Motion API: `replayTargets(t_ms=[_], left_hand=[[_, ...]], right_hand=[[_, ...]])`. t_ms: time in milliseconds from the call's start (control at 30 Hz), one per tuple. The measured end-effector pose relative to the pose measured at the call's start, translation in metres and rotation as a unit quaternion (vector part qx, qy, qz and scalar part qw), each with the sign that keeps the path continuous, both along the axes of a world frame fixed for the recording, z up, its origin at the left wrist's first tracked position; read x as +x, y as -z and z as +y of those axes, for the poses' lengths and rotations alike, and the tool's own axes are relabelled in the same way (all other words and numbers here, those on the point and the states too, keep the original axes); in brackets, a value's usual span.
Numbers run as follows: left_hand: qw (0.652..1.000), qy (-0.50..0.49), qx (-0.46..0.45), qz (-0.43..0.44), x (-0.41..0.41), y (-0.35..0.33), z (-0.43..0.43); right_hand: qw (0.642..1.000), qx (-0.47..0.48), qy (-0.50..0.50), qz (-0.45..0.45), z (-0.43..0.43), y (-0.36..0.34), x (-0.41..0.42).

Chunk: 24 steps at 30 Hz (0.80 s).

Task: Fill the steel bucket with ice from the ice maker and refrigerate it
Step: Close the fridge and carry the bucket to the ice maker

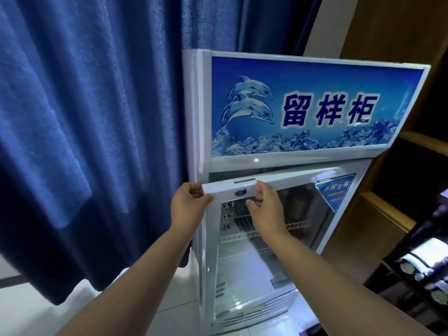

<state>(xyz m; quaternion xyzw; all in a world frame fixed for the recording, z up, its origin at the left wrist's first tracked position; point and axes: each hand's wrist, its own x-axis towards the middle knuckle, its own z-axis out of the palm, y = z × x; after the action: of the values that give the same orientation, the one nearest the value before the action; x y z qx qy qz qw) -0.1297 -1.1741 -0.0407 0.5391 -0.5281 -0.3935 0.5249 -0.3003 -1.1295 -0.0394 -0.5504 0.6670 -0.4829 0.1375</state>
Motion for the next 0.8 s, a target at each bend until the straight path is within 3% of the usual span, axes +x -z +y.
replayTargets(t_ms=[300,800], left_hand=[[0.999,-0.033,-0.011,-0.039,0.0,-0.002,-0.033],[0.998,0.008,-0.004,-0.06,0.013,0.008,-0.06]], right_hand=[[1.0,0.014,-0.021,-0.009,-0.017,0.01,-0.001],[0.999,0.032,-0.021,-0.035,-0.039,0.018,0.02]])
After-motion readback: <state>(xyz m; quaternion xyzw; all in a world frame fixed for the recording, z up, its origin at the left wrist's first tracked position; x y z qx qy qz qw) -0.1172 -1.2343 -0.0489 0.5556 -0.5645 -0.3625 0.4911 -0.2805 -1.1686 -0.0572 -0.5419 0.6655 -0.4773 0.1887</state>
